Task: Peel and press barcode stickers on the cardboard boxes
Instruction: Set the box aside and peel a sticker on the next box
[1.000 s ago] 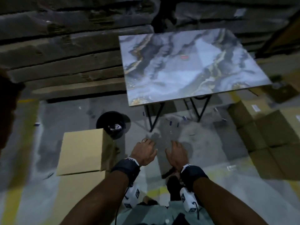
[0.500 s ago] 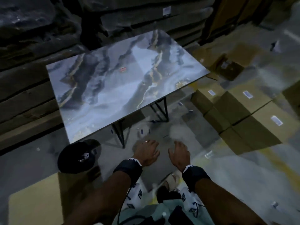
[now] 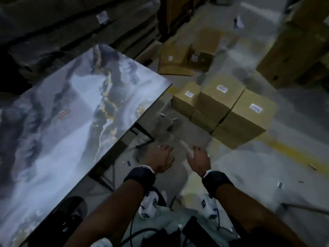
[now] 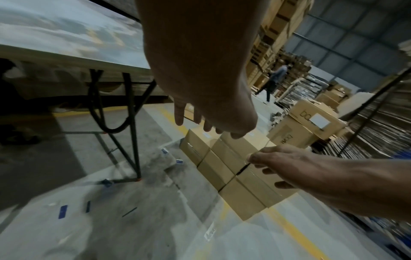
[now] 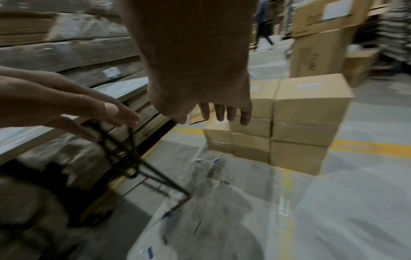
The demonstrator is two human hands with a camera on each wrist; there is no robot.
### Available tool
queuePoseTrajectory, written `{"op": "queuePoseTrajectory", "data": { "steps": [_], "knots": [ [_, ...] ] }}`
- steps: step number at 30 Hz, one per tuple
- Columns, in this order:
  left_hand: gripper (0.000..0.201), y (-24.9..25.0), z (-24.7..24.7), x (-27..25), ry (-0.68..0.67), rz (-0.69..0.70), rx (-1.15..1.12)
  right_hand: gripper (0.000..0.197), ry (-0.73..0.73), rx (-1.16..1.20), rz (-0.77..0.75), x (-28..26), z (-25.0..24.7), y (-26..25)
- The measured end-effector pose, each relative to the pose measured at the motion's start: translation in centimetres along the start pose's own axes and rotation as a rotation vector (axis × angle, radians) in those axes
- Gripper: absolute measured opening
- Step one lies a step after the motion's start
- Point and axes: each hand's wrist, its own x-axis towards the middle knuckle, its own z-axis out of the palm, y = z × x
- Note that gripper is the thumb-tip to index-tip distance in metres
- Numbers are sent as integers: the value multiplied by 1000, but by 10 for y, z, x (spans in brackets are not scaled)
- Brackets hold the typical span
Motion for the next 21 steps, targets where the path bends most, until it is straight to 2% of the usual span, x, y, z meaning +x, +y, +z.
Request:
{"op": "queuePoseTrajectory", "data": {
  "steps": [7, 10, 13, 17, 21],
  "knots": [
    [48, 11, -29, 123, -89, 204, -3, 54, 49, 102, 217, 55, -40, 45],
    [51, 16, -48, 178, -107, 277, -42, 52, 108, 144, 332, 81, -62, 56],
    [45, 22, -64, 226, -136, 342, -12, 52, 146, 149, 411, 105, -84, 64],
    [64, 27, -76, 286, -156, 452, 59, 51, 229, 202, 461, 135, -111, 69],
    [55, 40, -94, 330, -214, 496, 91, 51, 281, 238, 551, 156, -137, 73]
  ]
}}
